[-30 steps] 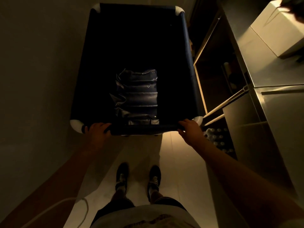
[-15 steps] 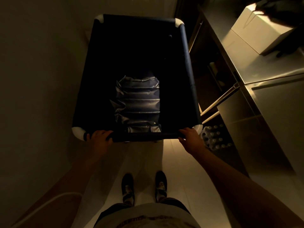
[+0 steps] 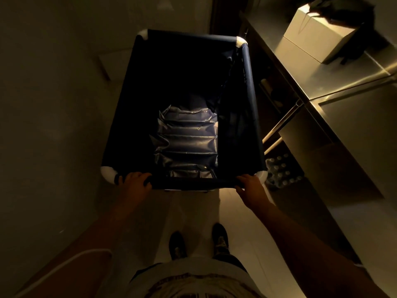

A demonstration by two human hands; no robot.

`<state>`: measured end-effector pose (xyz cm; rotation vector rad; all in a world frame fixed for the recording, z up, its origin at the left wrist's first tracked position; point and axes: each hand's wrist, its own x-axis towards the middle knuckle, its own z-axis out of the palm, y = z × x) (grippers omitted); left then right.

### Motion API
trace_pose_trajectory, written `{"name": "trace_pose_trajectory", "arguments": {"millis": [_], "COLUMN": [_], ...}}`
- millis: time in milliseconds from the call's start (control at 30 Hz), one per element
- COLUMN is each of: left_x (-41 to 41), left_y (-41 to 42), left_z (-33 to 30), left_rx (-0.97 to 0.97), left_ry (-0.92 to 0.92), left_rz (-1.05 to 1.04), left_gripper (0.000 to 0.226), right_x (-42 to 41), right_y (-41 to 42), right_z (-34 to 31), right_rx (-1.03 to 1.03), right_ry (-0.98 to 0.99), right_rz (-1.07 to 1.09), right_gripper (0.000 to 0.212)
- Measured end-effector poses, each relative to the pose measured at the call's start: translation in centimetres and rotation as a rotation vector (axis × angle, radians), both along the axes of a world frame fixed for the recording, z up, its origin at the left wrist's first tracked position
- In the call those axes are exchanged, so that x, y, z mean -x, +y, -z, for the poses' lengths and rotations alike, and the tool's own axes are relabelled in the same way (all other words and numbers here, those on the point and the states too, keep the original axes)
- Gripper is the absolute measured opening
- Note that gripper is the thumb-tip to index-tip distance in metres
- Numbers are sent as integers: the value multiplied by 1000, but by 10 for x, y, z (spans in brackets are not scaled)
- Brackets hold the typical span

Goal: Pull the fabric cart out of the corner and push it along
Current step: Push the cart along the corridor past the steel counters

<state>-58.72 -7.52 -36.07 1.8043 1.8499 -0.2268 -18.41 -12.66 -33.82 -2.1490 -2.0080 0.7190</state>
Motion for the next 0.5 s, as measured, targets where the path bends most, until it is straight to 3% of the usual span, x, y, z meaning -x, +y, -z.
{"name": "trace_pose_trajectory", "arguments": {"millis": [500], "left_x": [23], "left_y": [-20], "left_z": [-3], "left_rx": [-11], "left_ry": [-6], "left_rz": [-9], "left_gripper": [46], "right_x": [33], "right_y": [-62], "right_z": [6], "right_rx": [29], "right_ry": [8], "right_rz": [78], "right_gripper": [34]}}
